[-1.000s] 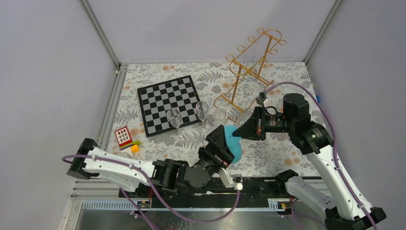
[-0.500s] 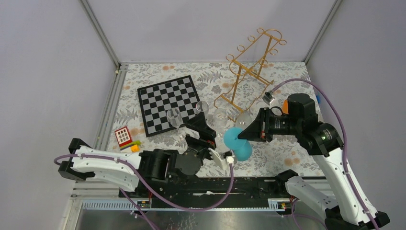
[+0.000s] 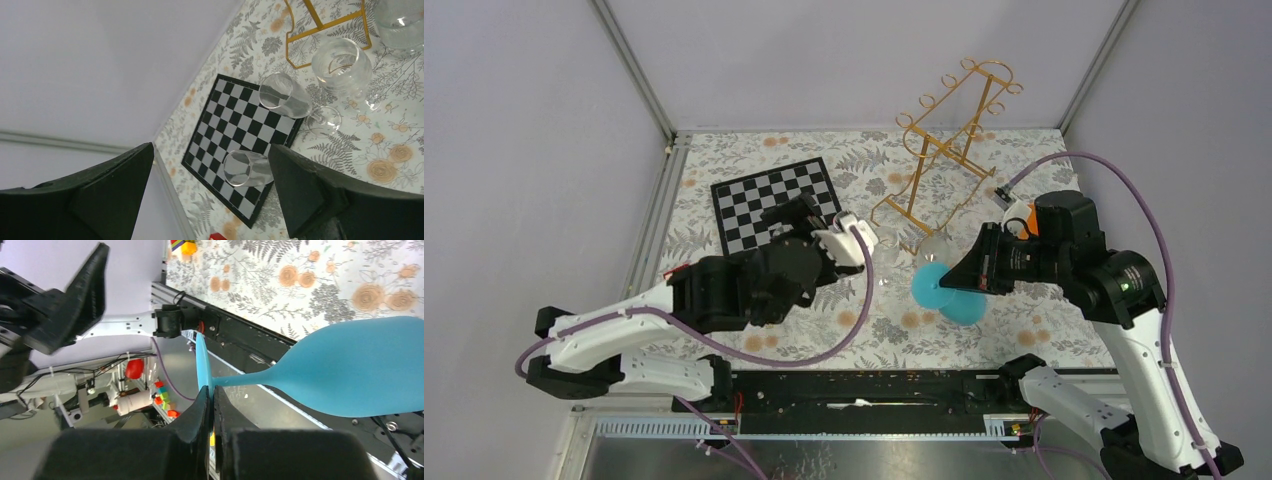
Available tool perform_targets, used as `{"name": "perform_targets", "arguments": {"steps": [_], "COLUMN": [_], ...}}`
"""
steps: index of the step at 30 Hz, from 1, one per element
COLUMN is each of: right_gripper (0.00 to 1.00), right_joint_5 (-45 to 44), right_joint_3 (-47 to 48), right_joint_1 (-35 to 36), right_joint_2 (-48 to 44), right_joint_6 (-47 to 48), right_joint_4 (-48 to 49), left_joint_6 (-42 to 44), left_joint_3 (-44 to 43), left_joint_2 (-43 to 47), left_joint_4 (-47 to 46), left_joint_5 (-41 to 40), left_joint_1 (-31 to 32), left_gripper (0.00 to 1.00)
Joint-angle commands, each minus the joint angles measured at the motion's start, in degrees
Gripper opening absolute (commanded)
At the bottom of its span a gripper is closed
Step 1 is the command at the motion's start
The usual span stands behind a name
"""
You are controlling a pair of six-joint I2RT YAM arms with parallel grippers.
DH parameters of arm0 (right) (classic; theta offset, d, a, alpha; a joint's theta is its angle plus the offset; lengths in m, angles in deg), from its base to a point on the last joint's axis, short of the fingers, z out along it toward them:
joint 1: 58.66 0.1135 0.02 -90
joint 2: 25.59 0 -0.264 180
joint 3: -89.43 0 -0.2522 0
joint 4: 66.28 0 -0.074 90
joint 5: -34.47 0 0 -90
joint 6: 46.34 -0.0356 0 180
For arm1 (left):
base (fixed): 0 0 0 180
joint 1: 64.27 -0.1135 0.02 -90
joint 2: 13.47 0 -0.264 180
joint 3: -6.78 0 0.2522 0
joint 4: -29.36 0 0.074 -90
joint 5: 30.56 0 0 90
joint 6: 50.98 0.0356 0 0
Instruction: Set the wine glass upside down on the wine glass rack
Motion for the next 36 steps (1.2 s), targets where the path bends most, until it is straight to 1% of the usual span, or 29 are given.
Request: {"name": "perform_targets", "arguments": {"steps": [1, 5, 11, 16, 23, 26, 30, 33, 36], "right_gripper": [0.00, 0.00, 0.00, 0.00, 0.00, 0.00, 0.00, 0.00, 0.00], "right_joint_5": [-7.42, -10.33, -12.51, -16.39, -19.17, -20.82, -22.41, -21.83, -19.24], "right_joint_3": [3.65, 4.58, 4.02, 5.16, 7.28, 8.76, 11.17, 12.94, 13.94], "right_joint_1": [0.26, 0.27, 0.32, 0.23, 0.23, 0.23, 0.16, -0.15, -0.89], "right_joint_2": [0.77, 0.02, -1.62, -2.17, -0.11, 0.98, 2.86, 4.99, 7.10], "right_joint_6": [4.46, 5.59, 5.67, 6.30, 4.45, 3.92, 3.45, 2.75, 1.77], "right_joint_4": [-4.81, -4.08, -0.82, 0.58, 0.62, 0.78, 1.49, 2.70, 4.49], "left_joint_6": [-13.80, -17.91, -25.36, -30.53, -37.17, -39.46, -40.59, -39.98, -38.85], "left_joint_3": [-6.70, -9.82, -10.95, -8.76, -4.33, -2.93, -0.15, 2.43, 4.87], "left_joint_2": [-1.90, -3.23, -3.22, -1.87, -0.49, -0.29, 0.42, 1.61, 3.41], "left_joint_4": [10.75, 16.01, 19.21, 18.77, 17.17, 16.74, 14.96, 12.85, 10.50], "left_joint_5": [9.02, 13.97, 26.44, 33.66, 41.27, 45.96, 50.61, 50.87, 50.20], "left_joint_1": [-6.51, -12.58, -24.80, -34.44, -48.65, -54.14, -58.67, -59.54, -59.59], "left_gripper": [0.99, 0.99, 0.99, 0.99, 0.99, 0.99, 0.99, 0.99, 0.99]}}
